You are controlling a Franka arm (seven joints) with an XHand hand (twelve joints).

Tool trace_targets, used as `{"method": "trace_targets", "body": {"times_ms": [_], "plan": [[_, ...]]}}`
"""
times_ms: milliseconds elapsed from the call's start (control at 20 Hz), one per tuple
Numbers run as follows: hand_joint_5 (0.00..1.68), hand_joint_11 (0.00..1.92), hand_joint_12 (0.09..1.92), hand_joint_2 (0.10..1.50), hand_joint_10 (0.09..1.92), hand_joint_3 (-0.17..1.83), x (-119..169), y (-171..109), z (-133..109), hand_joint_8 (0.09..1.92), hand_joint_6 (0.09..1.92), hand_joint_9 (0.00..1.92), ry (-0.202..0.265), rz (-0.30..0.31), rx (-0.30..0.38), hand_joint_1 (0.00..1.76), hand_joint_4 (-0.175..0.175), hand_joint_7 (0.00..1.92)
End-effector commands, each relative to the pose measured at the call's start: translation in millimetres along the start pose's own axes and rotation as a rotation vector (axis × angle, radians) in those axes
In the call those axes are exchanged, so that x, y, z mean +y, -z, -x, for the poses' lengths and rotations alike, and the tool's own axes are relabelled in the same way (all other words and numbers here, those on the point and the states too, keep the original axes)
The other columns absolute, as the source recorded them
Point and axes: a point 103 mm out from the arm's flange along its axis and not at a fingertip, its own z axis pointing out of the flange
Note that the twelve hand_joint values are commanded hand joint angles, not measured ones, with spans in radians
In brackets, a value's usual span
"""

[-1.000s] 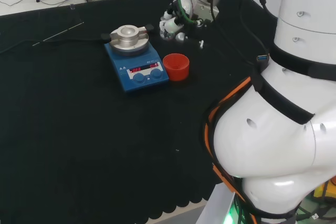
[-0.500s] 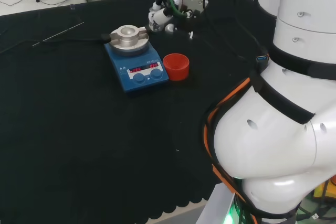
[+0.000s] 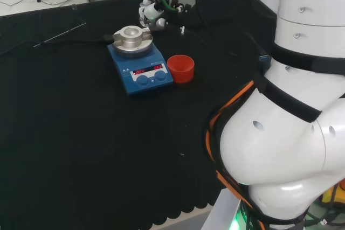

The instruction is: Place the round-bottom flask on the heater.

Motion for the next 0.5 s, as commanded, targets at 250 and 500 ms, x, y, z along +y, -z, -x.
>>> {"method": "trace_targets", "body": {"times_ms": [250,500], "plan": [[1.12,0.36,1.29,0.66,0.56,0.80,25,-30,-28,0.58,1.01,0.69,0.029,-0.055,0.011,1.09,0.167,0.52],[1.12,0.36,1.29,0.66,0.56,0.80,34,-39,-28,0.58,1.01,0.69,0.031,-0.067,0.013,1.09,0.167,0.52]]}}
